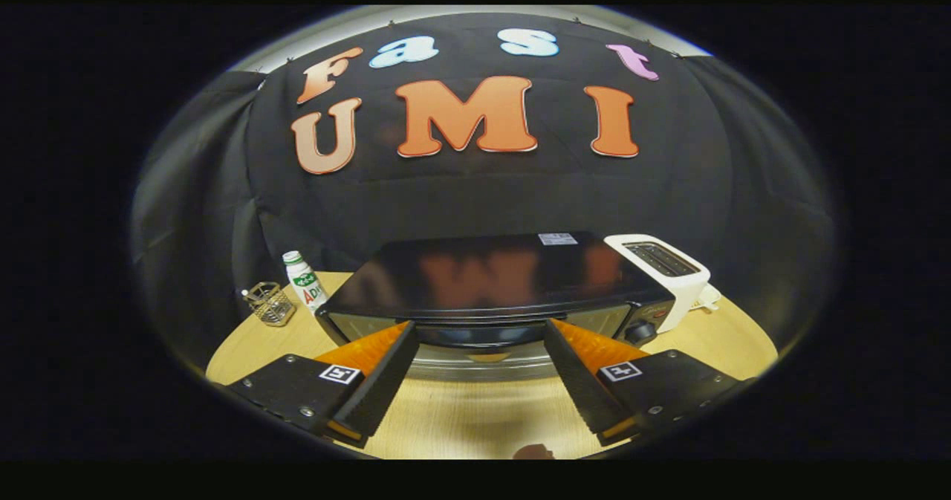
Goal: Open the toaster oven, put the food inside, and close the toaster oven door.
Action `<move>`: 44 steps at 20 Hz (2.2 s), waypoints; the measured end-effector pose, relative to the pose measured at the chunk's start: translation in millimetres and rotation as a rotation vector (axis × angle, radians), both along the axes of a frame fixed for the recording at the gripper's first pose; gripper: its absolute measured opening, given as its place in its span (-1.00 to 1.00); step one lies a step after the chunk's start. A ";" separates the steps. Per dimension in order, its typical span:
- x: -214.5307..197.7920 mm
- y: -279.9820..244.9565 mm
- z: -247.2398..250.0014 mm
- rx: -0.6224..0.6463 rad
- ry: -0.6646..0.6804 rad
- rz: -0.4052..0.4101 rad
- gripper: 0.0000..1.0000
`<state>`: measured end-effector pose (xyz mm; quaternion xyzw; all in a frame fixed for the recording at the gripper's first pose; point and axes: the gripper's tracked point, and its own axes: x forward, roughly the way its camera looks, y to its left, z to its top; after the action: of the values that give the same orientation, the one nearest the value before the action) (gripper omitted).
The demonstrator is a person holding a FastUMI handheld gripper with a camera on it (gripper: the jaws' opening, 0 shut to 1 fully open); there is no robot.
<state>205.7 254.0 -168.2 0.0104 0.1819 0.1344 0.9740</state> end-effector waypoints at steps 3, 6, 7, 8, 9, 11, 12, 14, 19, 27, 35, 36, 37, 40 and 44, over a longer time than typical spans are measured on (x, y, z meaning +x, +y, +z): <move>-10.0 -8.8 8.6 0.004 -0.025 -0.004 1.00; -25.2 -13.5 31.6 0.030 -0.049 0.007 1.00; -31.2 -16.6 41.0 0.035 -0.064 0.010 1.00; -37.8 -17.6 56.0 0.032 -0.084 0.008 1.00; -43.8 -22.9 67.3 0.028 -0.108 0.006 1.00; -59.7 -35.6 89.1 0.021 -0.146 0.002 1.00; -69.5 -41.8 100.2 0.026 -0.164 0.001 1.00; -92.6 -50.8 113.6 0.043 -0.184 0.013 1.00; -144.1 -97.8 142.7 0.025 -0.258 -0.020 1.00; -206.0 -123.0 168.2 -0.024 -0.318 -0.007 1.00; -220.0 -159.7 164.0 -0.021 -0.335 -0.070 1.00; -220.0 -162.7 164.1 -0.024 -0.340 -0.079 1.00; -221.1 -164.6 164.2 -0.019 -0.340 -0.086 1.00; -223.0 -166.1 161.0 0.017 -0.322 -0.088 1.00; -220.7 -172.4 155.2 0.027 -0.308 -0.108 1.00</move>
<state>-15.0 81.6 -13.0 0.0126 0.0275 0.0845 0.9960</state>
